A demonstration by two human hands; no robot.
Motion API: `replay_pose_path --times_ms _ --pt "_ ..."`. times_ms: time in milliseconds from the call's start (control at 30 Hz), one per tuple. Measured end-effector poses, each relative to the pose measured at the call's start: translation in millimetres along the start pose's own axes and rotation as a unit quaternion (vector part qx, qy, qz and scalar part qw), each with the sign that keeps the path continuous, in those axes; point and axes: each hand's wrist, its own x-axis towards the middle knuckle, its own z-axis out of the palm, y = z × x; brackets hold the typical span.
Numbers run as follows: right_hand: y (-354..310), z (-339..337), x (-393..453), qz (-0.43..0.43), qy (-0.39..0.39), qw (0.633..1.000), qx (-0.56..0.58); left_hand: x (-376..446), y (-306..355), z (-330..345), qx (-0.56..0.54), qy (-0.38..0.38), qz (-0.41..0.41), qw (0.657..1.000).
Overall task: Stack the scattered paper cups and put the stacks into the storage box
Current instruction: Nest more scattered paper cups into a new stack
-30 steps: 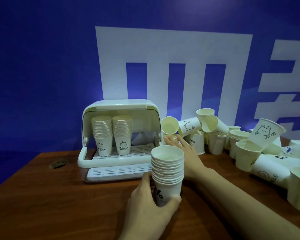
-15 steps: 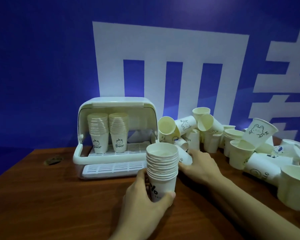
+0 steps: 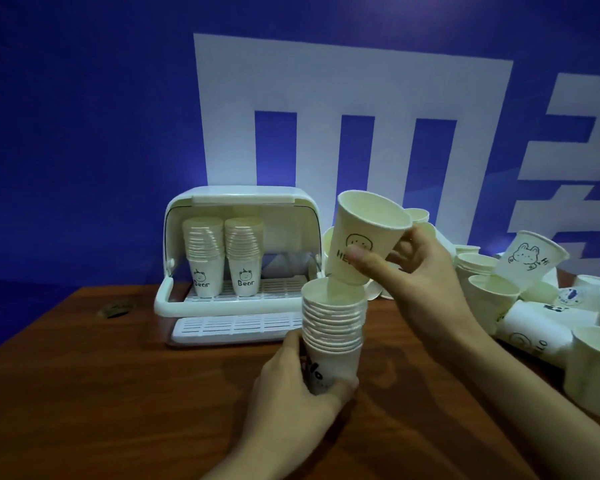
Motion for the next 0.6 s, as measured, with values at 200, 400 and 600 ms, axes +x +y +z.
replay_pose_path --times_ms 200,400,600 --pt "8.9 6.9 -12.7 0.013 -0.104 0.991 -0.081 -3.7 2.0 -0.1 -0.007 -0.01 0.008 1.0" --pt "11.6 6.5 -14.7 -0.034 -0.104 0.99 -0.088 -3.1 -0.2 1.1 -0.005 -0.004 0.022 1.0" --pt "17.6 2.9 -16.1 -0.08 -0.089 0.981 -0.151 -2.7 -1.0 1.2 -0.006 -0.001 0.022 1.0"
